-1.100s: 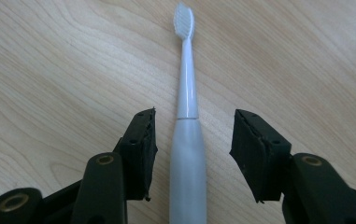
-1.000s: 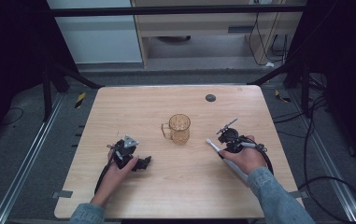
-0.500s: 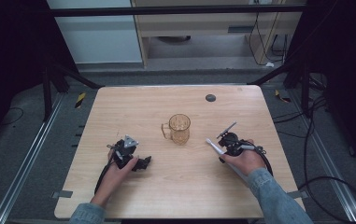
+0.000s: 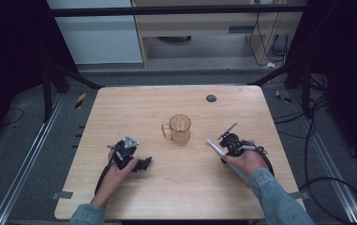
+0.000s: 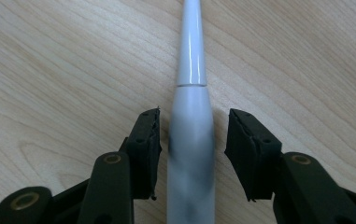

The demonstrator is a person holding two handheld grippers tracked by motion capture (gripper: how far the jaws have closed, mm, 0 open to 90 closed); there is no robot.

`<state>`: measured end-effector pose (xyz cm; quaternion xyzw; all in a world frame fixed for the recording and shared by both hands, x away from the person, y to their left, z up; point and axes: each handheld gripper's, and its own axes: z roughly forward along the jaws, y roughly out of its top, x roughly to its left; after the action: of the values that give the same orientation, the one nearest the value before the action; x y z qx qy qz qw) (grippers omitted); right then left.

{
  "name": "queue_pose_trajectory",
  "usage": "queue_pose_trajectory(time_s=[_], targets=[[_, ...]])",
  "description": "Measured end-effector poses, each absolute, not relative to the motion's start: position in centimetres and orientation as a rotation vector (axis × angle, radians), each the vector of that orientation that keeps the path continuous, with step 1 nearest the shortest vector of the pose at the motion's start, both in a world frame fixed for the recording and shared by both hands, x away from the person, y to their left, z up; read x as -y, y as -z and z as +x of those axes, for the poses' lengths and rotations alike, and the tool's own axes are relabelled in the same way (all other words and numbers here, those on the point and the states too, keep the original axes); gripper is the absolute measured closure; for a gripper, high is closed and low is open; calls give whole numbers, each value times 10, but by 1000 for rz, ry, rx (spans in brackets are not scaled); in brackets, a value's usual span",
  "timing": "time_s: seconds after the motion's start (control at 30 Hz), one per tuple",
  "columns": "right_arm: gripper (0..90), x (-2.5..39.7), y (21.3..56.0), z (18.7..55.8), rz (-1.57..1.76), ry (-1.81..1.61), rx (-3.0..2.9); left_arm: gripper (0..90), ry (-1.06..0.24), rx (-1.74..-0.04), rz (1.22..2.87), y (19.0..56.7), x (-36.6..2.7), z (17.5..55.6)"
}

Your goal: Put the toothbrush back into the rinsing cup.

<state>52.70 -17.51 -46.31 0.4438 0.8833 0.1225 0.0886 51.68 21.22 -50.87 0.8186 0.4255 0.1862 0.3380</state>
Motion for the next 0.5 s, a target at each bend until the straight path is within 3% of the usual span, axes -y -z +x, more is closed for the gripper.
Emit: queue_pose_trajectory(time_s=[0.3, 0.4, 0.5], targets=[[581, 176, 468, 528, 1339, -360, -2635, 0, -485, -1108, 2133, 509, -212, 517], [658, 175, 468, 528, 1339, -358, -2640, 0, -485, -1108, 2133, 509, -212, 517], [666, 176, 467, 528, 1329, -356, -2646, 0, -485, -1108, 2133, 509, -212, 517]])
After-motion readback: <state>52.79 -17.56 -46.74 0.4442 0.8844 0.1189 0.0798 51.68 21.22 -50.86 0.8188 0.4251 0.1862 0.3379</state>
